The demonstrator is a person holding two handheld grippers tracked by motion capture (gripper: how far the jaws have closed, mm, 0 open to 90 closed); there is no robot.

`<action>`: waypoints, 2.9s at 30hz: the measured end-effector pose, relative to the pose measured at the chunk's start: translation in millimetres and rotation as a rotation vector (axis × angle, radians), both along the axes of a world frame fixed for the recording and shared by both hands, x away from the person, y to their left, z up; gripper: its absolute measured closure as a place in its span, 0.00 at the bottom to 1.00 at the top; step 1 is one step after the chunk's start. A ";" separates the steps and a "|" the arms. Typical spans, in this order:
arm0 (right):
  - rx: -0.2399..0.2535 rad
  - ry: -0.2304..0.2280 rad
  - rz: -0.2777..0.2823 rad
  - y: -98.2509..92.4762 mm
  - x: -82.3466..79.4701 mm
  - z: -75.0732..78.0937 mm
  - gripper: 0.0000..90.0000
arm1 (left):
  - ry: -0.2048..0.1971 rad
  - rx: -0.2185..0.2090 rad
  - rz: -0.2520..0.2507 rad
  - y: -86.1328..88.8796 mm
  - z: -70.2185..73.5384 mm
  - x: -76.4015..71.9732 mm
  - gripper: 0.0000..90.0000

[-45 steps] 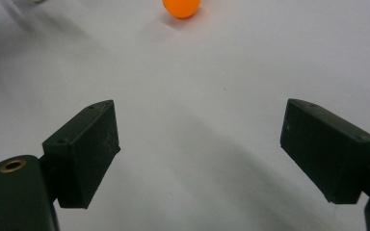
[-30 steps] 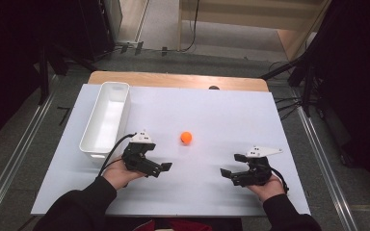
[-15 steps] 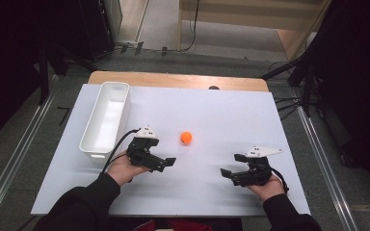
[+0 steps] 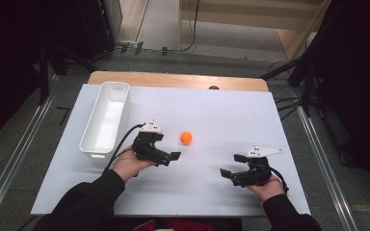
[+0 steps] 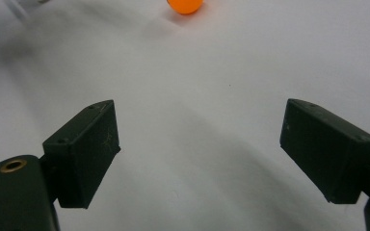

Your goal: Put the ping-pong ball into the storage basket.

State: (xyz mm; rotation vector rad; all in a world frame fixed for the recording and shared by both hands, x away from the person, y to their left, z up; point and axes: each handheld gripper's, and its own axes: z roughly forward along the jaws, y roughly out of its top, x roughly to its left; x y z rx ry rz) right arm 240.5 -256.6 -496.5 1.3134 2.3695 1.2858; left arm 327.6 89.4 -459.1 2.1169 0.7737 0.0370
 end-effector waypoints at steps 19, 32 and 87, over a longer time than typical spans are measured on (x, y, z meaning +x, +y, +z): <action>0.002 -0.002 0.004 0.7 -0.3 0.1 0.14 | 0.001 -0.013 0.012 -12.1 1.6 17.6 0.00; 0.002 -0.006 0.007 0.5 -0.6 0.2 0.14 | -0.021 0.010 0.011 -22.9 2.2 29.1 0.00; 0.007 0.014 -0.017 -5.7 -6.2 -2.7 0.14 | -0.055 0.057 0.041 -64.4 -14.3 69.4 0.00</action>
